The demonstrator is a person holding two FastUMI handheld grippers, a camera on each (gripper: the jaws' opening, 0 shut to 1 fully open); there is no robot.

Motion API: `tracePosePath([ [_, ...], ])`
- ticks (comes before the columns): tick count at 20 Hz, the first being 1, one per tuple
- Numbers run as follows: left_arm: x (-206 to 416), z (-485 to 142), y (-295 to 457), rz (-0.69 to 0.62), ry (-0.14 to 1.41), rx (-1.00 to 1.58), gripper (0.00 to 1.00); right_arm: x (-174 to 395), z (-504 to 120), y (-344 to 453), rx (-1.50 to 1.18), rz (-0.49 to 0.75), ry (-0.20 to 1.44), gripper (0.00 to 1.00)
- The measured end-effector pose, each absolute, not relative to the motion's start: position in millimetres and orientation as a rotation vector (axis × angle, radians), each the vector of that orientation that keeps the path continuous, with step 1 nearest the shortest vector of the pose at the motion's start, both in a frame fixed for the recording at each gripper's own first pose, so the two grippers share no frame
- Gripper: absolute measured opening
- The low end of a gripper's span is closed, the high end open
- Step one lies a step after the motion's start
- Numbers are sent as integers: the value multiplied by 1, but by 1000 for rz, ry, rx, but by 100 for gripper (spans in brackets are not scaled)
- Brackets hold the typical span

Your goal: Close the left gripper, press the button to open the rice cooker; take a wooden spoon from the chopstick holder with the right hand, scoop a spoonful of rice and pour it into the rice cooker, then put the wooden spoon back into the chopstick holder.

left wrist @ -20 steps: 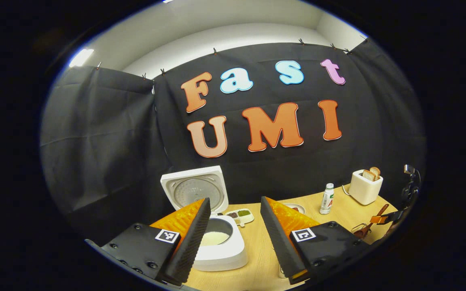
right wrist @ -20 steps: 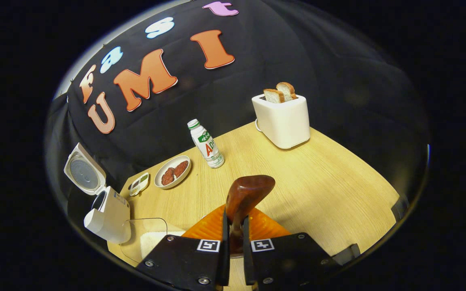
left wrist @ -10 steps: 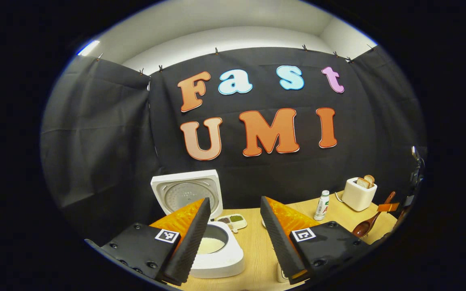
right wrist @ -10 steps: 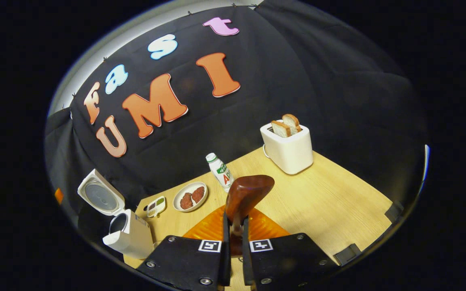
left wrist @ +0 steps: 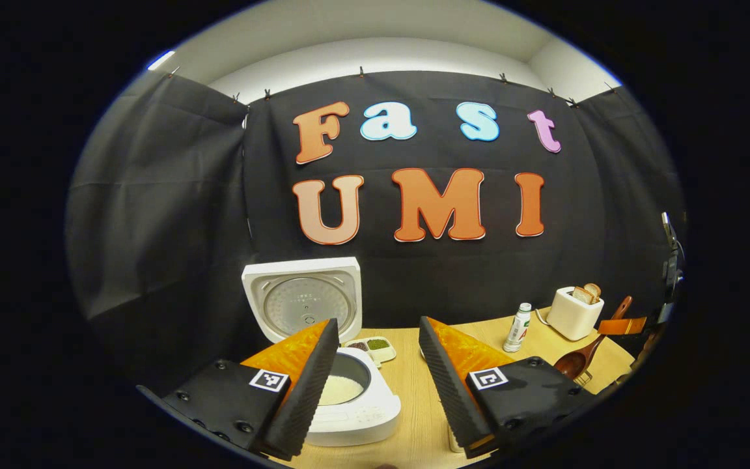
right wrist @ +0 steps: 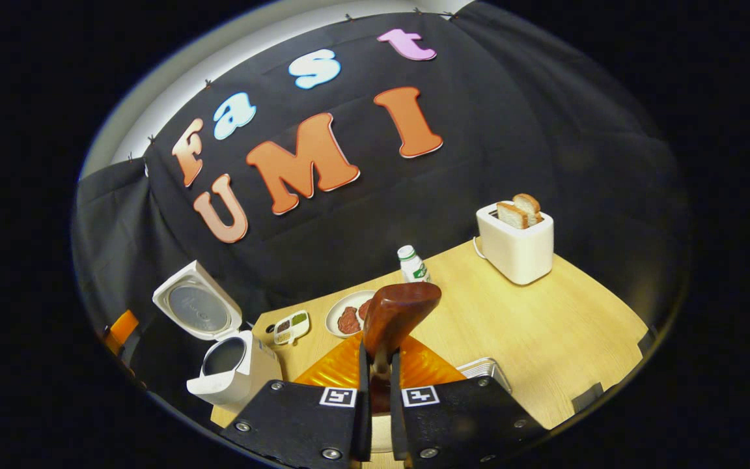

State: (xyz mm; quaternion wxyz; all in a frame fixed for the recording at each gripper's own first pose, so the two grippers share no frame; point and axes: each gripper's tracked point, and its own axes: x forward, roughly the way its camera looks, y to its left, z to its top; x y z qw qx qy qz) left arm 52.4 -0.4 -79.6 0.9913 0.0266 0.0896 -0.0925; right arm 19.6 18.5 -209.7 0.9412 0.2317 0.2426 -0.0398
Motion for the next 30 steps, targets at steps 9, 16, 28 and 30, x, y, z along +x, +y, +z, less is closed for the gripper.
tracePosePath([
  [9, 41, -95, 43, -91, 204, 65, 98, 20, -256, 69, 219, 20, 616, 11],
  [16, 26, -103, 62, -30, 218, 62, 97, 14, -290, 80, -30, 34, 649, 11],
  [28, 14, -112, 81, 23, 246, 50, 97, -22, -329, 101, -135, -21, 720, 12],
  [30, 13, -114, 81, 17, 246, 53, 97, -24, -330, 106, -134, -27, 719, 12],
])
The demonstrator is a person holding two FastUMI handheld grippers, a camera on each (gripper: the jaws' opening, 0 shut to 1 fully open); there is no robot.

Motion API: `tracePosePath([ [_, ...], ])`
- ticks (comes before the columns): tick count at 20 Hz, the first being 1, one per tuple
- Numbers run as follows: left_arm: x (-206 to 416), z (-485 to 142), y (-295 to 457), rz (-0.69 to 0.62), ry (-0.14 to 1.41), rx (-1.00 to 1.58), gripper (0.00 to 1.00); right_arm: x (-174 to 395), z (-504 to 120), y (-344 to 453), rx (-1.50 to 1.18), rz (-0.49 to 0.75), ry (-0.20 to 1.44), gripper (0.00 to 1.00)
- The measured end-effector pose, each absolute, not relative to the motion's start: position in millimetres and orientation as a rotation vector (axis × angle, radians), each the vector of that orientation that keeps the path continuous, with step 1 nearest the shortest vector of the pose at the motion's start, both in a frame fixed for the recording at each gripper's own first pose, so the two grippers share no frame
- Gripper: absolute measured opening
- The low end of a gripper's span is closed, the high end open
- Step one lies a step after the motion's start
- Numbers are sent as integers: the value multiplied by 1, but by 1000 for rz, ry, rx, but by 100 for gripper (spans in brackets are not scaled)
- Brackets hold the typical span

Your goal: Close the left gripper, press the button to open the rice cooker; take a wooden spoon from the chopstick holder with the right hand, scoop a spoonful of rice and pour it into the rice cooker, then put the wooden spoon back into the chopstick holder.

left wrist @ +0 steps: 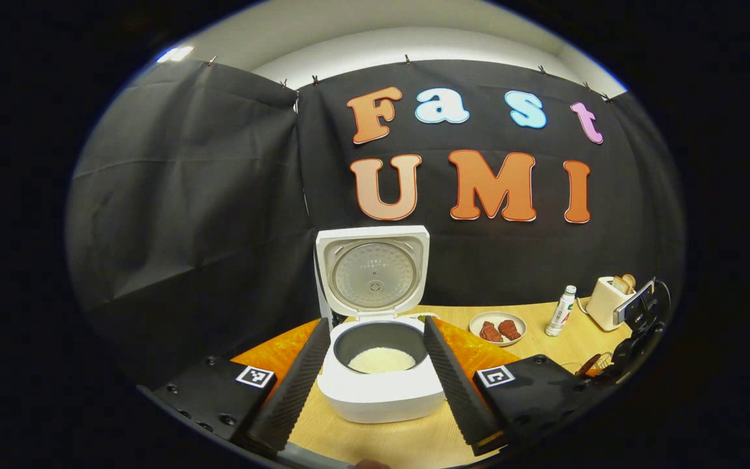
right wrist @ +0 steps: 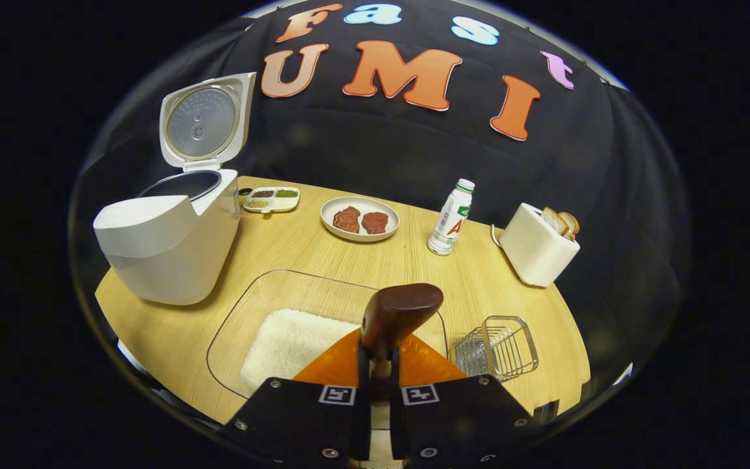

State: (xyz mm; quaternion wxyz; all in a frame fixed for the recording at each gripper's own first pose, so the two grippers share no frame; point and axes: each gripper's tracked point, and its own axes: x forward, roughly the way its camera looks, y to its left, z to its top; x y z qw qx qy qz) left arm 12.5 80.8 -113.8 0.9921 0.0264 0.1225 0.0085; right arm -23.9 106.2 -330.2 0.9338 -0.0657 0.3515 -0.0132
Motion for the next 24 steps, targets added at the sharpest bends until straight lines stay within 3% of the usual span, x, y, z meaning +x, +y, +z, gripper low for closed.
tracePosePath([
  [11, 24, -122, 93, -24, 258, 79, 97, -19, -338, 139, 313, -81, 817, 11],
  [16, 31, -129, 101, -37, 272, 68, 97, -11, -343, 138, 447, -158, 866, 11],
  [24, 40, -136, 111, -38, 281, 69, 97, 0, -347, 153, 653, -170, 902, 11],
])
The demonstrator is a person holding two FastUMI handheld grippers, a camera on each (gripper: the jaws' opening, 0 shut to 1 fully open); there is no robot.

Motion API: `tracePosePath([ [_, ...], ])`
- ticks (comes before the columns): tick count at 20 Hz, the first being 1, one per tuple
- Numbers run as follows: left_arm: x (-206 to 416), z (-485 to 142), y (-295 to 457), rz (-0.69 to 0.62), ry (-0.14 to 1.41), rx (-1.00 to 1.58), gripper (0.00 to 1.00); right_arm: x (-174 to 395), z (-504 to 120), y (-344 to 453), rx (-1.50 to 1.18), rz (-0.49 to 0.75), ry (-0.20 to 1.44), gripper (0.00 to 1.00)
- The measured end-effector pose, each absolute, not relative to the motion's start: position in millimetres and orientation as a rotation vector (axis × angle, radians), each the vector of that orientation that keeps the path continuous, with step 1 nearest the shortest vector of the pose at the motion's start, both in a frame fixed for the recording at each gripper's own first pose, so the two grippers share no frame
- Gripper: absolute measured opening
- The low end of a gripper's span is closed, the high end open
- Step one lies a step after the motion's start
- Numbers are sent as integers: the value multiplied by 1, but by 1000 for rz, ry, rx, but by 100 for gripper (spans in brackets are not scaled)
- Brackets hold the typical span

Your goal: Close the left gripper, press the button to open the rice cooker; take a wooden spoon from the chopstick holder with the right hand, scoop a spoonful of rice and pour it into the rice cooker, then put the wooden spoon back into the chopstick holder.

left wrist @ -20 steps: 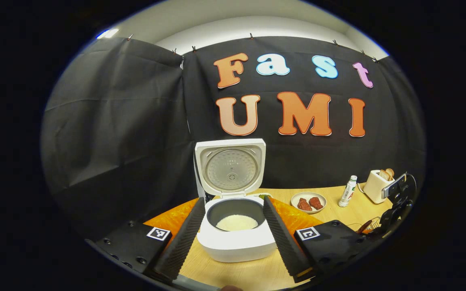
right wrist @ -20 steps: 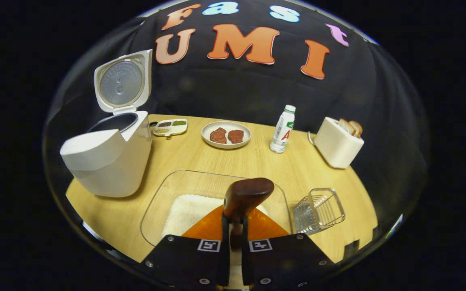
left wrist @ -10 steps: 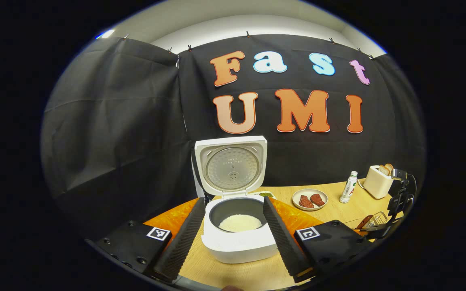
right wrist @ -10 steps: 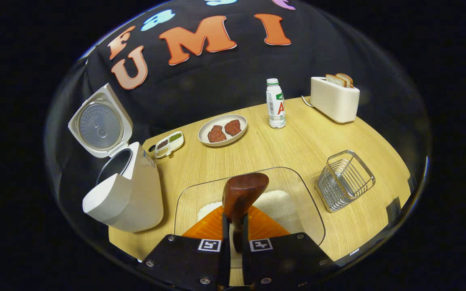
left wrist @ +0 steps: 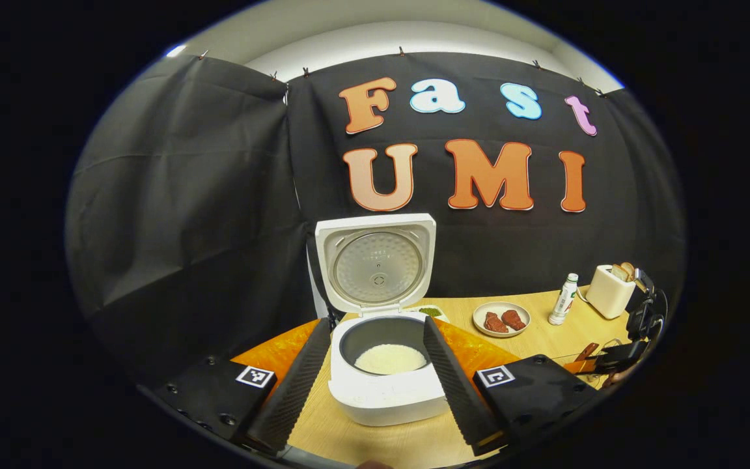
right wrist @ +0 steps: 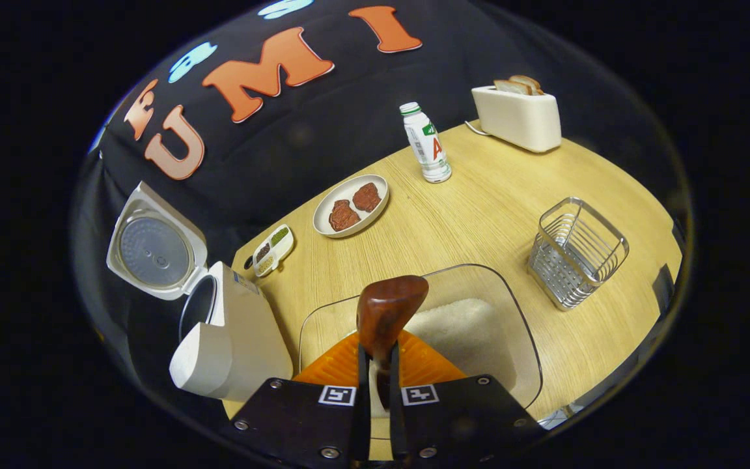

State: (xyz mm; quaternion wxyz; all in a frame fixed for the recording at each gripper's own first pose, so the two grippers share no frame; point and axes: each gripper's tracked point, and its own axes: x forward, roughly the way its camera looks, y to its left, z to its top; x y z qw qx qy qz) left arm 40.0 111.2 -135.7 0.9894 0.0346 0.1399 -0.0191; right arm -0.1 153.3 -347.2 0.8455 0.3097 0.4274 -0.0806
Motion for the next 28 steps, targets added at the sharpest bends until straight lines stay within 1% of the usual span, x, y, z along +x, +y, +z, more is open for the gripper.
tracePosePath([
  [4, 42, -138, 119, -26, 288, 74, 97, 5, -349, 160, 728, -149, 901, 11],
  [10, 46, -139, 116, -26, 294, 79, 97, 11, -345, 172, 857, -73, 901, 11],
  [17, 50, -136, 99, -45, 286, 88, 97, 4, -347, 156, 1032, -38, 890, 11],
  [18, 51, -135, 98, -47, 285, 90, 97, 3, -348, 151, 1047, -36, 888, 11],
  [19, 52, -134, 96, -49, 284, 91, 97, 3, -346, 146, 1056, -37, 882, 7],
  [20, 53, -133, 94, -50, 282, 93, 97, 3, -345, 140, 1070, -40, 871, 11],
  [23, 55, -132, 88, -56, 276, 97, 97, 5, -339, 122, 1133, -57, 839, 11],
  [28, 57, -128, 78, -65, 269, 91, 97, 15, -312, 103, 1317, -59, 762, 11],
])
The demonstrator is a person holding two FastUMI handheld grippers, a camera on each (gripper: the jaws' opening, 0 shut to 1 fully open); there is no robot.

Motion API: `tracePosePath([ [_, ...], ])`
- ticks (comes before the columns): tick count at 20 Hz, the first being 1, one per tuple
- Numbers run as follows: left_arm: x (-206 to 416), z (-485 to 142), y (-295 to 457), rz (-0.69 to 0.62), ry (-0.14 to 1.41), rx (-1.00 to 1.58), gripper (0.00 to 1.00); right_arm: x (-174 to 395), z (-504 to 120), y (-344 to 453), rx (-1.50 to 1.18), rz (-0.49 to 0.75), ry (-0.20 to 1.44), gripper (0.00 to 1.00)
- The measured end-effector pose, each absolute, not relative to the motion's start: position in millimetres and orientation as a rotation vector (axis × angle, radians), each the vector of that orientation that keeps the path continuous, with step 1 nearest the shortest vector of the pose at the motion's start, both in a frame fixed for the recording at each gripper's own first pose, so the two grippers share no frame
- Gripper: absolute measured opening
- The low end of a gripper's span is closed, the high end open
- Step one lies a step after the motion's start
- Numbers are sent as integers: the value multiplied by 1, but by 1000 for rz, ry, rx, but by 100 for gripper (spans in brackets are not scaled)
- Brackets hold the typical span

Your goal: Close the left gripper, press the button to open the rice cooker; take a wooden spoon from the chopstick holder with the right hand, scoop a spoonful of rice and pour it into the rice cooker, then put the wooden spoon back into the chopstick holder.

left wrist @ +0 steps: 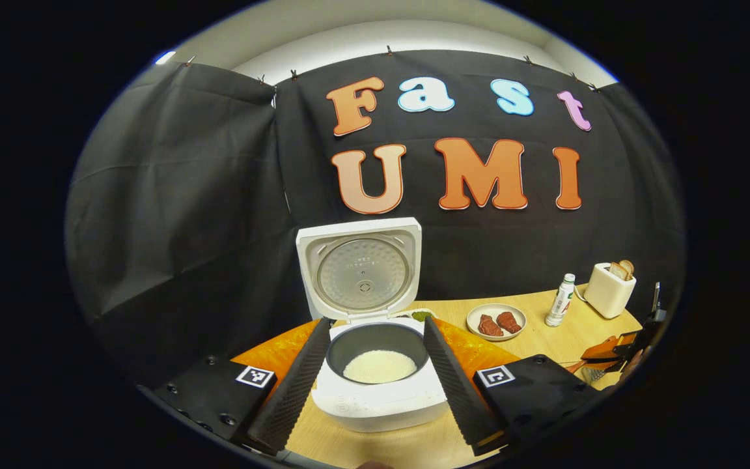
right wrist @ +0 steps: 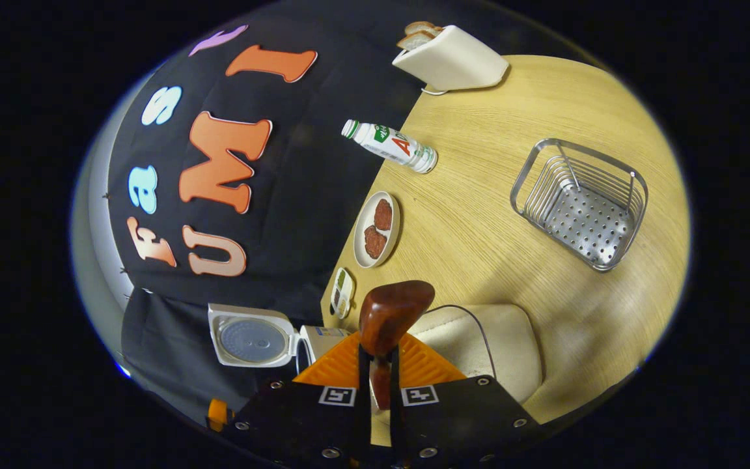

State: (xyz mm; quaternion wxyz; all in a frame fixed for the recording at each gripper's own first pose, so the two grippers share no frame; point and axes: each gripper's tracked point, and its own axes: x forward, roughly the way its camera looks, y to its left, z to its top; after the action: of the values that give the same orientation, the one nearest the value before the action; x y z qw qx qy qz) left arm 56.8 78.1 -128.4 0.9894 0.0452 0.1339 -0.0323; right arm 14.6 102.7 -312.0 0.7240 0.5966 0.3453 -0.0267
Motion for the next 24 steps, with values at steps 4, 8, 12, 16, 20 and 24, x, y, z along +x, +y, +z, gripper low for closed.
tracePosePath([
  [4, 57, -126, 75, -61, 261, 83, 97, 25, -285, 98, 1478, -45, 712, 11],
  [8, 54, -125, 80, -45, 255, 74, 97, 39, -259, 102, 1603, -22, 676, 11],
  [12, 47, -125, 93, -11, 252, 58, 97, 56, -231, 115, 1670, 28, 651, 11],
  [16, 40, -122, 111, 26, 238, 61, 97, 76, -200, 145, 1679, 95, 658, 11],
  [20, 29, -121, 135, 72, 227, 58, 97, 96, -174, 182, 1680, 161, 669, 11],
  [24, 19, -118, 162, 131, 218, 55, 97, 117, -158, 223, 1634, 217, 698, 11],
])
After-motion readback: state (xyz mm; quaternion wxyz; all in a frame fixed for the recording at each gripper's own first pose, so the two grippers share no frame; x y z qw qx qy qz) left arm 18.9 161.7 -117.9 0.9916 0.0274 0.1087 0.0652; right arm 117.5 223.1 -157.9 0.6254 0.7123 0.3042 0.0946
